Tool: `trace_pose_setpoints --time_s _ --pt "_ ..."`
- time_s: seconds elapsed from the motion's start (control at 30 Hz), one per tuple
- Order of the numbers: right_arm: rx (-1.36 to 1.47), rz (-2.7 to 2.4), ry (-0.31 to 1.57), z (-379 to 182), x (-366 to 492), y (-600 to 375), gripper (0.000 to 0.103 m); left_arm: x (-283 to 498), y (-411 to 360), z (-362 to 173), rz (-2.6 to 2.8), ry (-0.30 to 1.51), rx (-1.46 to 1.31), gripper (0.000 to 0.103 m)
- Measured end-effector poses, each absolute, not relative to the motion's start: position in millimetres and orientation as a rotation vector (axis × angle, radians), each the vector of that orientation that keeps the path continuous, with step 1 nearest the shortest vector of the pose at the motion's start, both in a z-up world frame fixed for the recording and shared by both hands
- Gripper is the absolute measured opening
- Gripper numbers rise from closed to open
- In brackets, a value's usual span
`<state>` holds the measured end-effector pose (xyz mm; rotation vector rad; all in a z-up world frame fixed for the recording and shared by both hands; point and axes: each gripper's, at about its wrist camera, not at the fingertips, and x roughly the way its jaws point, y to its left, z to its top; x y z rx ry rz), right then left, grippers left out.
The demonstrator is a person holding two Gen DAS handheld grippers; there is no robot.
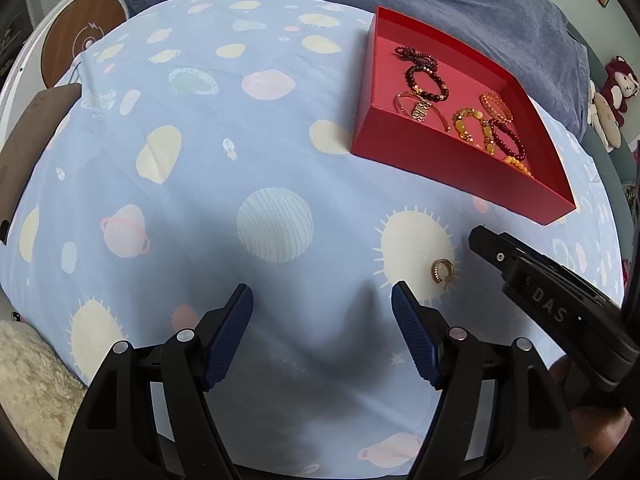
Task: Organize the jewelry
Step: 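Grasp one gold hoop earring with right tool while left tool grasps the other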
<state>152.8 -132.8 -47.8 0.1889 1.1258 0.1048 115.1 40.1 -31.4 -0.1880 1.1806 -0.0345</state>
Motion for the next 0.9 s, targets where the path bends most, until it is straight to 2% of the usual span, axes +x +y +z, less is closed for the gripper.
trace_pose_setpoints --time_s 0.13,0.53,0.6,0.73,0.9 --pt "0.127 0.095 1.108 -49.3 151.4 -128.9 0.016 115.1 41.1 -32.4 -0.035 1.183 -0.192 0.068" --pt "0.294 0.028 1.092 -39.9 103.4 -178.2 0.016 118.7 -14.8 -27.7 -0.154 1.155 -0.132 0.068" --pt "0.31 0.019 1.091 -38.0 97.4 -184.3 0.016 121.2 -26.7 -31.0 -0.162 1.154 -0.099 0.06" --pt "0.326 0.014 1.084 -35.6 89.3 -192.8 0.016 124.0 -40.0 -36.0 -0.171 1.146 -0.08 0.053" --pt "0.346 0.016 1.082 -37.2 87.6 -196.5 0.016 127.0 -48.3 -37.8 -0.167 1.118 -0.03 0.035"
